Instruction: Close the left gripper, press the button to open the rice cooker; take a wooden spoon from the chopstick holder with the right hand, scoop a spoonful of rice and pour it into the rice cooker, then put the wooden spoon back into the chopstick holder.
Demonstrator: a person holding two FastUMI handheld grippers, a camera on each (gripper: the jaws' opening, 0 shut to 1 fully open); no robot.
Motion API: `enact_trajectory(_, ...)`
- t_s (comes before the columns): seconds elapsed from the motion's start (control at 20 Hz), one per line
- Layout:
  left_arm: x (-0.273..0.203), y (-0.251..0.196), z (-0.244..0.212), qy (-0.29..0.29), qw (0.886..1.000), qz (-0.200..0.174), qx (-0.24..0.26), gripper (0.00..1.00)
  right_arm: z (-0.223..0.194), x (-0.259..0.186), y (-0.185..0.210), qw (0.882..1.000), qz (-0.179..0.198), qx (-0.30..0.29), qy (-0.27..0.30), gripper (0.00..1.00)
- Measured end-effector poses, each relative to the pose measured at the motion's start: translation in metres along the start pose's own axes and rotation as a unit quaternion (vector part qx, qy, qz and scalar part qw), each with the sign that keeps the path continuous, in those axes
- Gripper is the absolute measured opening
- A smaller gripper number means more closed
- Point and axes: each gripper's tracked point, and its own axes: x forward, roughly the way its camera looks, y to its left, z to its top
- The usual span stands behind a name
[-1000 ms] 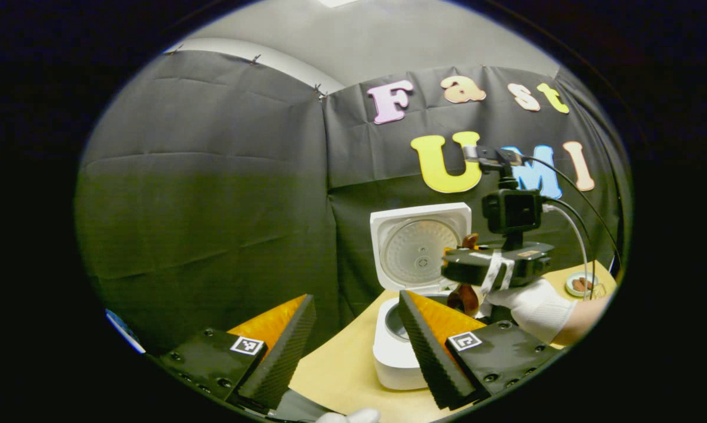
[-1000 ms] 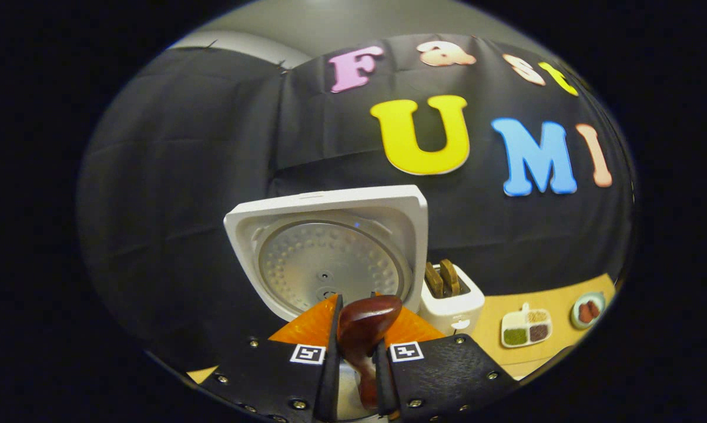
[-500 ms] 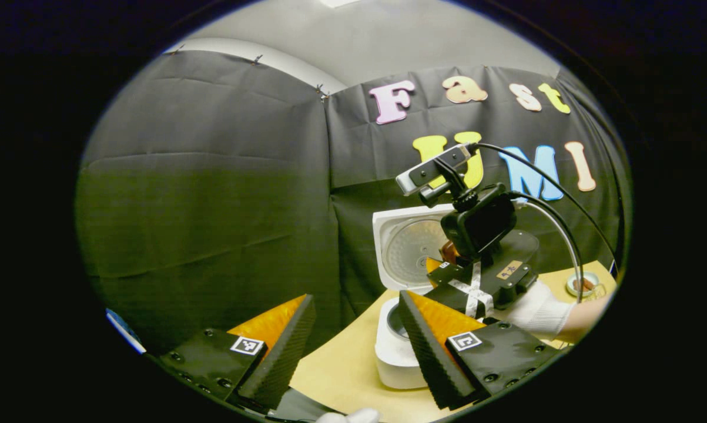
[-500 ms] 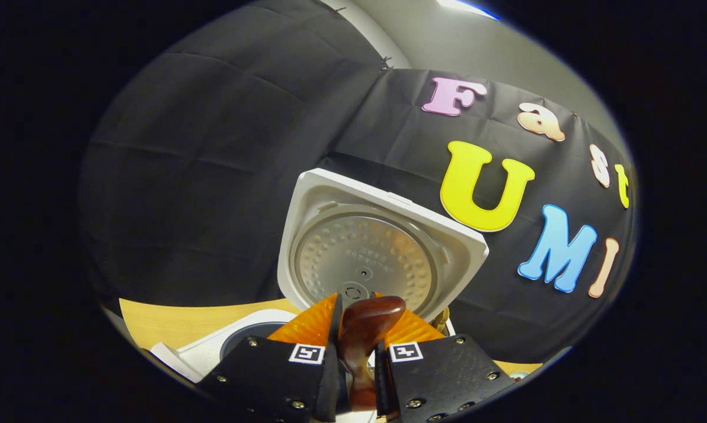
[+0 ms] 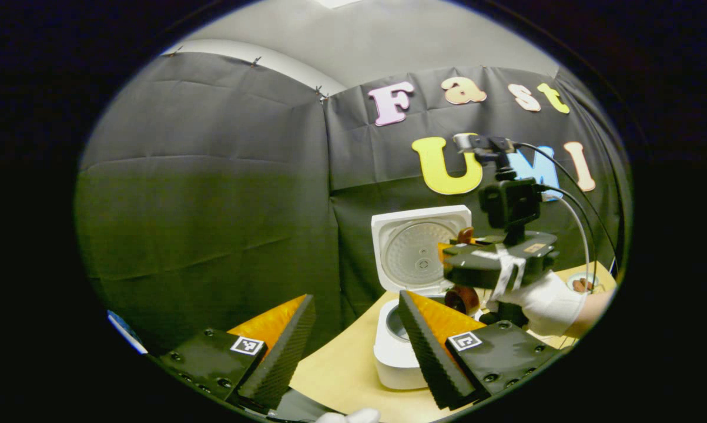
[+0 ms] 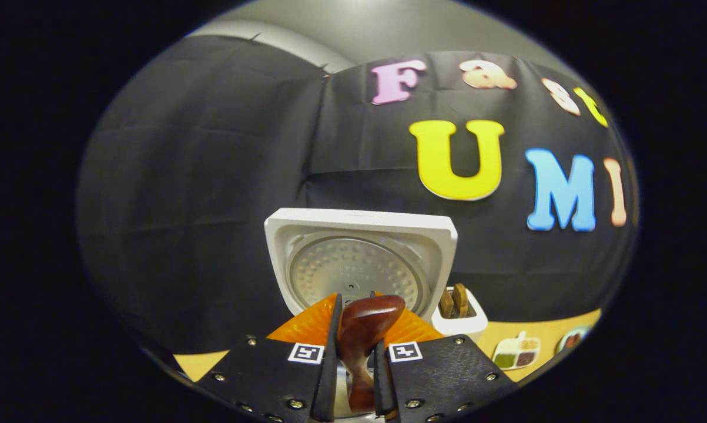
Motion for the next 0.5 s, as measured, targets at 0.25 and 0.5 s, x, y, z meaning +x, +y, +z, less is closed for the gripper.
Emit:
enact_trajectory(0.25, -0.002, -0.019, 0.015, -0.009, 1.0, -0.016, -0.002, 0.94, 0.03, -0.03, -0.032, 0.993, -0.04, 0.11, -0.018, 0.26)
enact_trajectory(0.5, -0.007, -0.044, 0.026, -0.018, 0.999, -0.04, 0.001, 1.0, 0.044, -0.059, -0.088, 0.968, -0.094, 0.228, -0.046, 0.25)
